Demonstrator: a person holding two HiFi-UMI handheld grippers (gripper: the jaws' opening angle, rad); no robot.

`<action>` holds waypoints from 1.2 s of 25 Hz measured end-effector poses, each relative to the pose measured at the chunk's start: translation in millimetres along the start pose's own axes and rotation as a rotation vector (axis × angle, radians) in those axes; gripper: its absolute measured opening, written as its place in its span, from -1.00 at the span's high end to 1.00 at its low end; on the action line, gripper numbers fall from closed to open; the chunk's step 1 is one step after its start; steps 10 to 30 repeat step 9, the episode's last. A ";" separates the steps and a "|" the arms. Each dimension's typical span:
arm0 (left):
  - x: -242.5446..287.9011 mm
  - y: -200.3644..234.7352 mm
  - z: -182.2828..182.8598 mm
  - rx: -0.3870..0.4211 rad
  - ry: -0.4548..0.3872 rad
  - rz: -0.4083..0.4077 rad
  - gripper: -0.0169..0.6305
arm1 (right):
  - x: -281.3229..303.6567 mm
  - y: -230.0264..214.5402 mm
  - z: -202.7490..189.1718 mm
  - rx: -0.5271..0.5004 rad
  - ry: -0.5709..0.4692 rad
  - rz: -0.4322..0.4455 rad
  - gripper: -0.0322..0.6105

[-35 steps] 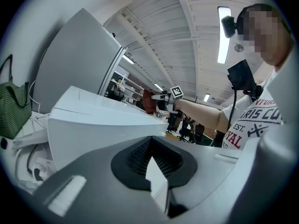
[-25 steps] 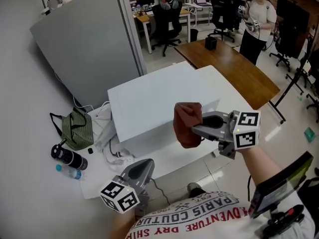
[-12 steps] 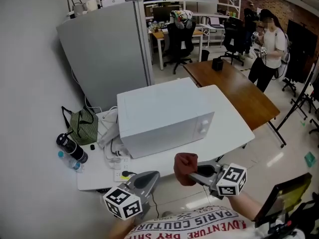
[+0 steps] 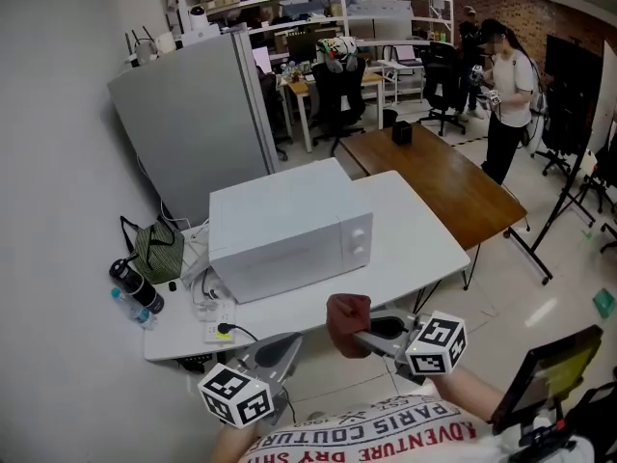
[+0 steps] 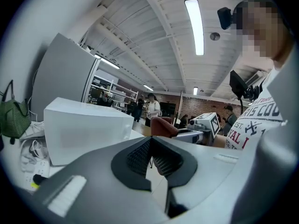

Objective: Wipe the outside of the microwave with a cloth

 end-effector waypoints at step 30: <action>-10.5 -31.1 -1.1 0.009 -0.012 0.002 0.93 | -14.1 19.5 0.1 -0.029 0.009 0.026 0.77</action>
Point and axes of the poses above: the fingertips, and each gripper's own axes: x forward along the fingers, y to its left, z out of its top, the point moved 1 cm from there along -x, backward along the fingers, and after that the axes turned 15 degrees about z, right-handed, at the moved point
